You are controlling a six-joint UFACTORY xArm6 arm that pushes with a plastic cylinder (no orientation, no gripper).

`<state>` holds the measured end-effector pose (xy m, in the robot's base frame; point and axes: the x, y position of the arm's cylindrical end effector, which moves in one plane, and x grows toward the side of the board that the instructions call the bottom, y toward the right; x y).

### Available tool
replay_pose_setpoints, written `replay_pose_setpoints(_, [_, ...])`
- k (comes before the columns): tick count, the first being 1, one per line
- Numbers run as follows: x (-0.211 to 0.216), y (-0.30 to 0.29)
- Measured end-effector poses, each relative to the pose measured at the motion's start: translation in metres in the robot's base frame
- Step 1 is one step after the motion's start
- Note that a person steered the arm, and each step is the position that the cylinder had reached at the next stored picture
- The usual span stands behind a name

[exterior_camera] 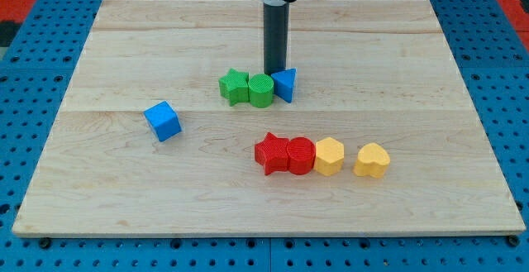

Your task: Push the blue triangle close to green circle

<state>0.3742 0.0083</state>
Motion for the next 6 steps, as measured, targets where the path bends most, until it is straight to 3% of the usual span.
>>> replay_pose_setpoints(4, [0.019, 0.012])
replay_pose_setpoints(6, [0.022, 0.100])
